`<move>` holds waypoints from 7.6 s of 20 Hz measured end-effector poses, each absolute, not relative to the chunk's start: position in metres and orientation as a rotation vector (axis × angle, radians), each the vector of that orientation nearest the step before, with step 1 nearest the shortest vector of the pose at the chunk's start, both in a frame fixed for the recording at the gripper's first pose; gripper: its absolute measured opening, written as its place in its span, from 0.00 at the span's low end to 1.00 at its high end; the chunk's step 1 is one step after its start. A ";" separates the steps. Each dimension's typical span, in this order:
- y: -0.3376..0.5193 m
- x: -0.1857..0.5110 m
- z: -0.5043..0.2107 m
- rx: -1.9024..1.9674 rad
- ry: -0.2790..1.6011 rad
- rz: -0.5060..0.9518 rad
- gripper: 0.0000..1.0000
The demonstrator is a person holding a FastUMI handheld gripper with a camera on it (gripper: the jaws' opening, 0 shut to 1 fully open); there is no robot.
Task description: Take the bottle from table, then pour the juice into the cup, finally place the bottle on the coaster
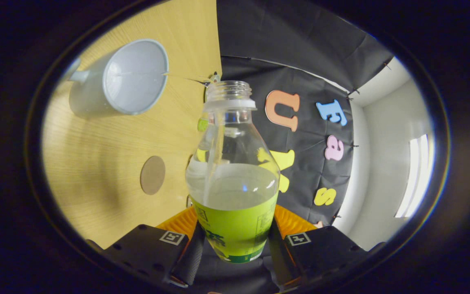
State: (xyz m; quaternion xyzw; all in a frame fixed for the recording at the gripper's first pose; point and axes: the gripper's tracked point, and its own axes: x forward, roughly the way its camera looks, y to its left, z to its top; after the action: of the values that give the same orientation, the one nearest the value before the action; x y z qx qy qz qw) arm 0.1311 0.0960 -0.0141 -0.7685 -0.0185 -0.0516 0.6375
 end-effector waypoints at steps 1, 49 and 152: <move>0.096 0.131 -0.014 -1.758 -0.045 -0.123 0.76; 0.113 0.135 0.050 -1.957 -0.129 -0.183 0.76; 0.090 0.199 0.059 -0.150 0.056 0.224 0.76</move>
State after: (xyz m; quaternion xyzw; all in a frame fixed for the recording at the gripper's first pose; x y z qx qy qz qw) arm 0.1992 0.0902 0.0594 -0.0749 0.0278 0.1117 0.9905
